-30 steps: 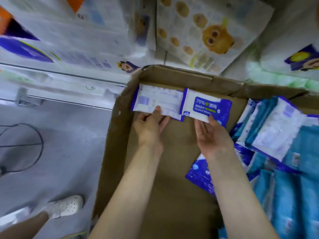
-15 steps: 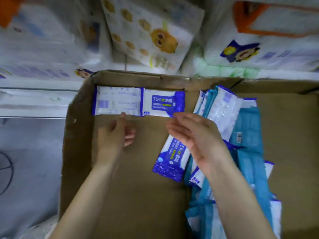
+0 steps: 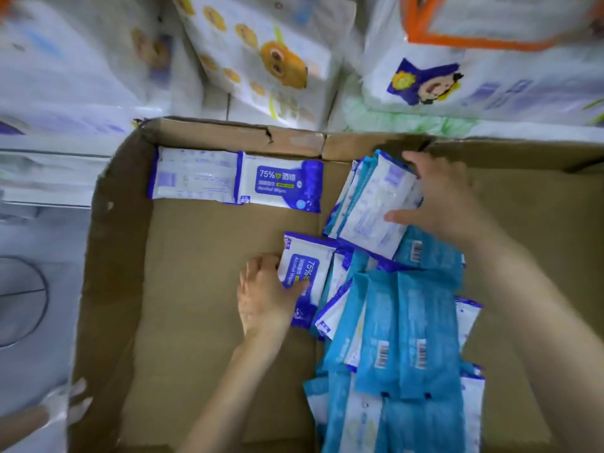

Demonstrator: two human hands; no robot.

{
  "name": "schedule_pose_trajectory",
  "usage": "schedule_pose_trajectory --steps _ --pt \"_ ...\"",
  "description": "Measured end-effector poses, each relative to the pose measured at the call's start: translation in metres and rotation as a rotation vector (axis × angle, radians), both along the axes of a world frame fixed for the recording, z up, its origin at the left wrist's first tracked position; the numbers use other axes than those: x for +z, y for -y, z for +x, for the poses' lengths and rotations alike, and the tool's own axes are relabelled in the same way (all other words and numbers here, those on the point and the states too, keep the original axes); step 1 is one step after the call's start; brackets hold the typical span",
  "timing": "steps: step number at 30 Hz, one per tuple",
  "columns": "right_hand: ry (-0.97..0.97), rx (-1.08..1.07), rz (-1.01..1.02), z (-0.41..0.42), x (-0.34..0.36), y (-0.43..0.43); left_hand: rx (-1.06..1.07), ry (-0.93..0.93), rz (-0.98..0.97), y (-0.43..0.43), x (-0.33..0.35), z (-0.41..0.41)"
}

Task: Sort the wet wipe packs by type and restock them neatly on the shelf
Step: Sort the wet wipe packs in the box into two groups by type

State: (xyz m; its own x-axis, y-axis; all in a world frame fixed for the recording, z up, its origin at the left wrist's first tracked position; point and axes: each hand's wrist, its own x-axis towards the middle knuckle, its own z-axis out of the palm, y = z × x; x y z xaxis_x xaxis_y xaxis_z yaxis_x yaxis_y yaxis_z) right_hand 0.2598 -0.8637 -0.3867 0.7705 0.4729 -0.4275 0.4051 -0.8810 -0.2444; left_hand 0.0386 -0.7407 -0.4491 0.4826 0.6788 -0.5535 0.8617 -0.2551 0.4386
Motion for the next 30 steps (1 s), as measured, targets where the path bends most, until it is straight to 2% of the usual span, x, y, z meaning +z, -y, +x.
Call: schedule_pose_trajectory --steps 5,9,11,13,15,17,19,21,24,26,28,30 --pt "0.033 -0.115 -0.015 -0.01 0.004 -0.003 0.124 0.152 -0.098 -0.012 0.012 -0.003" --pt "-0.03 -0.166 0.177 -0.013 0.024 -0.001 0.384 0.365 -0.174 -0.052 0.039 -0.014" --pt "-0.155 -0.269 0.324 -0.017 0.037 -0.005 0.568 0.497 -0.207 -0.083 0.046 -0.015" --pt "-0.387 -0.475 0.564 -0.025 0.048 -0.018 0.728 0.594 -0.271 -0.114 0.047 -0.01" --pt "-0.643 -0.689 0.828 -0.035 0.046 -0.04 0.924 0.697 -0.455 -0.136 0.047 0.004" --pt "-0.788 -0.819 0.924 -0.048 0.033 -0.067 1.055 0.735 -0.622 -0.148 0.041 0.019" --pt "-0.833 -0.974 0.96 -0.066 0.008 -0.094 1.096 0.706 -0.706 -0.149 0.031 0.028" --pt "-0.828 -1.176 1.002 -0.084 -0.018 -0.115 1.152 0.65 -0.678 -0.147 0.025 0.034" --pt "-0.72 -1.287 0.99 -0.099 -0.05 -0.131 1.162 0.581 -0.521 -0.148 0.018 0.039" --pt "-0.497 -1.214 0.859 -0.099 -0.059 -0.135 1.059 0.5 -0.388 -0.152 0.011 0.037" --pt "-0.215 -1.014 0.647 -0.098 -0.062 -0.14 0.906 0.376 -0.296 -0.155 0.008 0.032" --pt "-0.073 -0.899 0.525 -0.1 -0.062 -0.142 0.752 0.283 -0.273 -0.158 0.004 0.025"
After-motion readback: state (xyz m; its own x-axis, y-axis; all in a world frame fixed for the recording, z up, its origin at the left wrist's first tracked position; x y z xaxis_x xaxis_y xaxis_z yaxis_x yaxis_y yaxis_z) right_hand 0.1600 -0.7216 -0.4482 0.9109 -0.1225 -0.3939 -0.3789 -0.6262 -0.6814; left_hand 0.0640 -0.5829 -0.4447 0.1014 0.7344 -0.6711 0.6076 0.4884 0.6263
